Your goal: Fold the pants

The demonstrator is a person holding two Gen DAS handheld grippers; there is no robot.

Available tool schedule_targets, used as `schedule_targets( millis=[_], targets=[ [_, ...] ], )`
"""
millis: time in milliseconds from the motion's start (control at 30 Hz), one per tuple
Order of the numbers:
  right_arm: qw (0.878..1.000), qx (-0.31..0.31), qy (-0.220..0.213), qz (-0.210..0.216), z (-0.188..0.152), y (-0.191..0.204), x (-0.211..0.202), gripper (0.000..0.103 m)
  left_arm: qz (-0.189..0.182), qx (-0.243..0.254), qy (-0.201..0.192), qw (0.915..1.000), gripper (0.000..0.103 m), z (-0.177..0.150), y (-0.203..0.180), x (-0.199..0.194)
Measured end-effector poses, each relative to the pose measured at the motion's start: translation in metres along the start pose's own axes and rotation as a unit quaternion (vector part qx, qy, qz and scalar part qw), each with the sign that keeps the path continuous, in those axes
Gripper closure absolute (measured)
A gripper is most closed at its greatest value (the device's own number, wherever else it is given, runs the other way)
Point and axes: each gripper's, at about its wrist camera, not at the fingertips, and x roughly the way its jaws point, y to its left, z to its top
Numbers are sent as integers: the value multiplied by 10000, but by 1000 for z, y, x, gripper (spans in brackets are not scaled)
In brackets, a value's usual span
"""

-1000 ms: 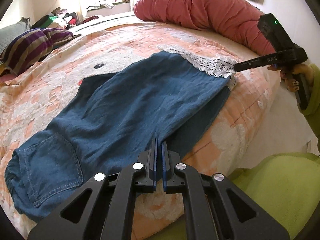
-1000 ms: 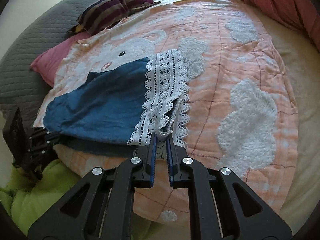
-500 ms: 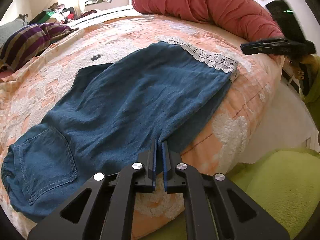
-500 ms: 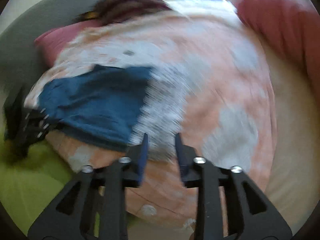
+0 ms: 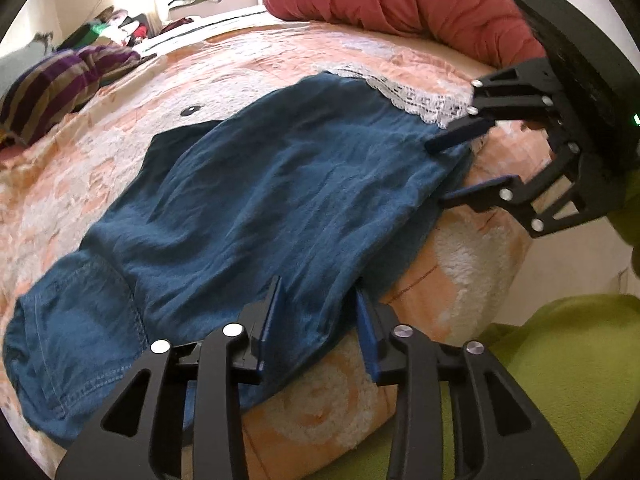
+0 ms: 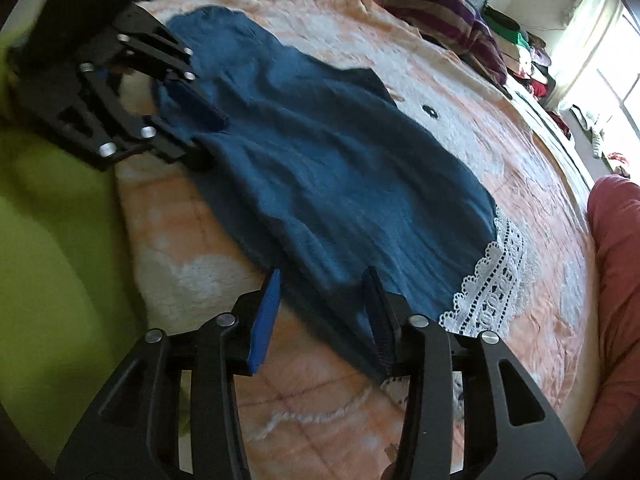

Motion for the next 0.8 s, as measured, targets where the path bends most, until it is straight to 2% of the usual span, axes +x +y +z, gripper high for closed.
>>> schedule_targets(
  millis=[33, 100, 233, 400, 467, 567, 633, 700, 800],
  targets=[
    [9998, 54, -43, 162, -1, -2, 0, 94, -46, 24, -12, 10000, 95, 0, -1, -1],
    [9994, 102, -82, 334, -3, -6, -5, 100, -103, 21, -91, 9999, 98, -1, 0, -6],
    [9977, 154, -206, 621, -14, -8, -16, 101, -378, -65, -214, 9990, 98, -4, 7, -19],
    [9969, 137, -42, 767, -16, -3, -3, 97, -521, -26, 112, 9986, 98, -9, 6, -8],
    [9956, 295, -105, 880, -15, -9, -7, 96, -563, -69, 79, 9984, 97, -8, 8, -9],
    [9929, 712, -541, 784, -21, -31, -35, 84, -734, -319, -123, 9967, 85, -11, 18, -22],
    [9887, 1128, -810, 567, -29, -50, -49, 73, -712, -575, -337, 9952, 66, -13, 32, -34],
    [9829, 1589, -882, 288, -36, -73, -56, 72, -598, -907, -547, 9926, 56, -14, 49, -45],
    [9777, 1966, -739, 73, -42, -89, -49, 72, -137, -1558, -626, 9857, 51, -18, 81, -52]
  ],
)
